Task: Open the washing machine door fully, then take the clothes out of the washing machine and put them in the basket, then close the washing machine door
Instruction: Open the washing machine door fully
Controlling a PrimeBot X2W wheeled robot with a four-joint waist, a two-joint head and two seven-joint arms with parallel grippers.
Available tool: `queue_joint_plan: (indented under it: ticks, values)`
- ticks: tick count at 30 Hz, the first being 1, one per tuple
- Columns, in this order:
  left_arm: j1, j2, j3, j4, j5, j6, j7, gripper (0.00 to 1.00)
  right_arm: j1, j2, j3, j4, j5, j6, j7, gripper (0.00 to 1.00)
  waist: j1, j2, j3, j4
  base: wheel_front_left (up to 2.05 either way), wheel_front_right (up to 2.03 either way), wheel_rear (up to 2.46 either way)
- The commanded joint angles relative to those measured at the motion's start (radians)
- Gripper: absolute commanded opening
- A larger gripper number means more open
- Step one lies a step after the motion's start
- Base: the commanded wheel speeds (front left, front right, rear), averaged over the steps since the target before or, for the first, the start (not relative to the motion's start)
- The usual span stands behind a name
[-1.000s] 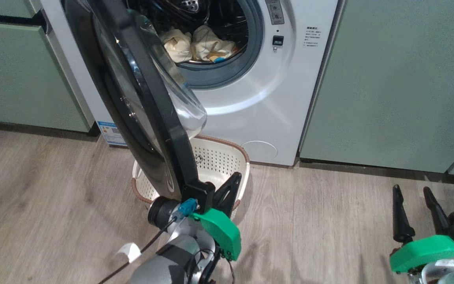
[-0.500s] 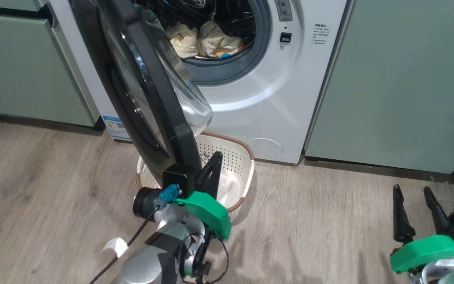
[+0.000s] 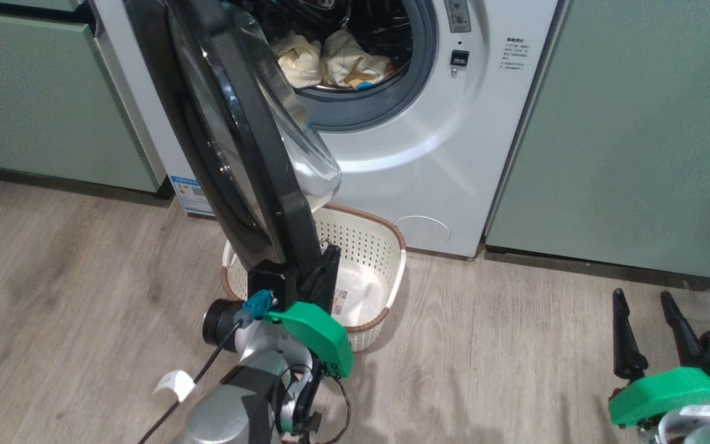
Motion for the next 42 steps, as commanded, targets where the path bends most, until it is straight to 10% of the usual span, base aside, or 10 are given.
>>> queue_joint_plan:
  ticks: [1,42]
  values:
    - [-0.046,0.011,0.054,-0.026,0.005,0.005,-0.006,0.0,-0.034,-0.015,0.019,-0.027,-0.002,0.0,-0.01,1.0,0.0,-0.0001,-0.001,0.006,0.0,0.0,0.0]
    - [0.018,0.062,0.235,-0.005,0.115,-0.074,-0.006,0.0,-0.024,0.002,0.002,-0.023,0.005,0.0,-0.01,1.0,0.0,-0.0001,-0.014,0.282,0.0,0.0,0.0]
